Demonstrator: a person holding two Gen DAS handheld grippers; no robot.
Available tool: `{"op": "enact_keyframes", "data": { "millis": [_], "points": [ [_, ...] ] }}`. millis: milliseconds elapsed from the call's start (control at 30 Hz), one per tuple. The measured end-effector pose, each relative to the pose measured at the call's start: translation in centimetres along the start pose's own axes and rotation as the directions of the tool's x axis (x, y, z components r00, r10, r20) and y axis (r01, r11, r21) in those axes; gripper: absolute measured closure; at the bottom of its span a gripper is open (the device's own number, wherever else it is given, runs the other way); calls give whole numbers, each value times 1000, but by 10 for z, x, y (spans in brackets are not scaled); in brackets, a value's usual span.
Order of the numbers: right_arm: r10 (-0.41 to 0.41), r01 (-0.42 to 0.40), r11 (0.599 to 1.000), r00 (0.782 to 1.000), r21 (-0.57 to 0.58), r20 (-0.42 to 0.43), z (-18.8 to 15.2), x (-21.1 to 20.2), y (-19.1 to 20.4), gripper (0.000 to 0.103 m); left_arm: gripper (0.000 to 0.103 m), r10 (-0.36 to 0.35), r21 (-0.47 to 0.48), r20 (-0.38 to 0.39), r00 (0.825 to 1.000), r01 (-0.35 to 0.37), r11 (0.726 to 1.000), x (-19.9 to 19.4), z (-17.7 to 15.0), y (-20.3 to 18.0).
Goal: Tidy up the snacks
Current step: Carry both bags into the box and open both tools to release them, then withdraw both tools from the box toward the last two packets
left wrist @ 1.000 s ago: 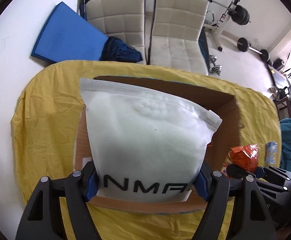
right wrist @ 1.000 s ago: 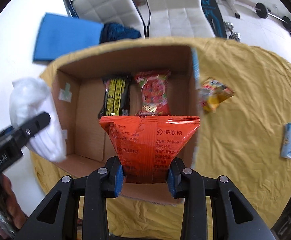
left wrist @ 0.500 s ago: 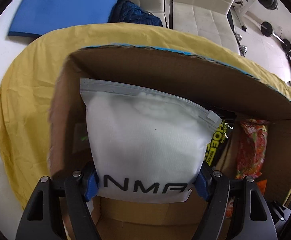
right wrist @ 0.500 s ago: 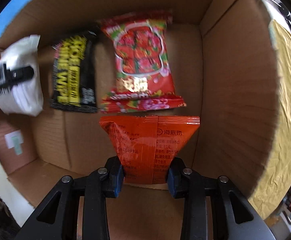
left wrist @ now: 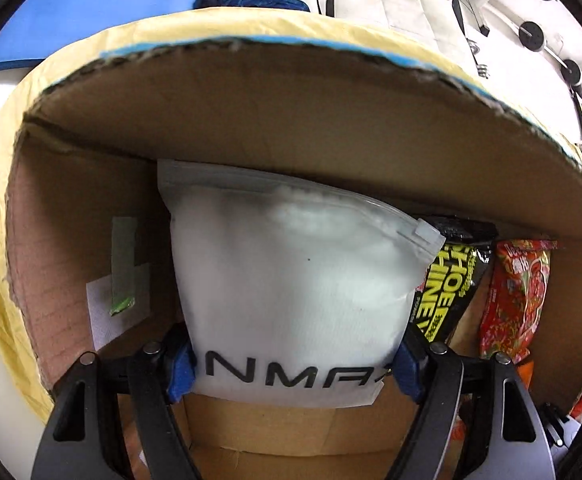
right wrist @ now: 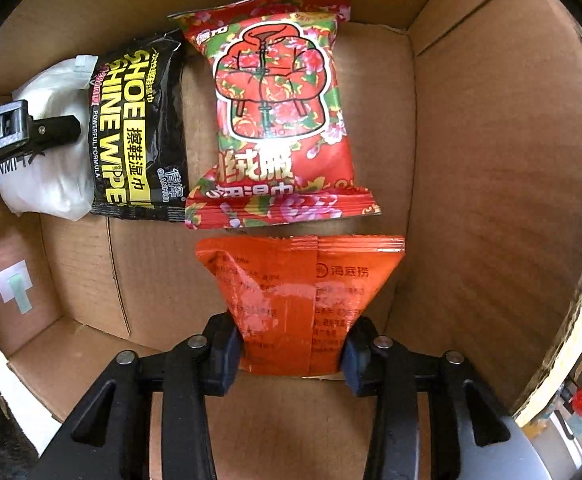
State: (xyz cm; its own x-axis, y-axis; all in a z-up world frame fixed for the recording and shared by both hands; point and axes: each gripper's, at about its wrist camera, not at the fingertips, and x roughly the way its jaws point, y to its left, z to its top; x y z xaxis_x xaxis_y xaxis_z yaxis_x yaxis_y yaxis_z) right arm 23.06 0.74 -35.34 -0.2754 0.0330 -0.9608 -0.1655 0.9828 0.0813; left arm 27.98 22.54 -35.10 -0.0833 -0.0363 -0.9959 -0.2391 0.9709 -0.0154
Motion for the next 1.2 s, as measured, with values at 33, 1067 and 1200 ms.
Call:
{"op": "enact_keyframes", "data": {
  "millis": [33,1067,1200],
  "points": [
    [4,-4,1000,1000,-1,1,0,-1,1,53,26,-1,5,-6,1000,1,1000,0,-1,0],
    [-9,9,1000,975,1,221,-46,-104,17,3,7,-8,29,189,982,3,1000,-102,-68,-17],
    [-2,9,1000,963,-24,271,-72,-121,17,3,7,27,33,289,957,-38,999,-129,-101,-13]
  ]
}}
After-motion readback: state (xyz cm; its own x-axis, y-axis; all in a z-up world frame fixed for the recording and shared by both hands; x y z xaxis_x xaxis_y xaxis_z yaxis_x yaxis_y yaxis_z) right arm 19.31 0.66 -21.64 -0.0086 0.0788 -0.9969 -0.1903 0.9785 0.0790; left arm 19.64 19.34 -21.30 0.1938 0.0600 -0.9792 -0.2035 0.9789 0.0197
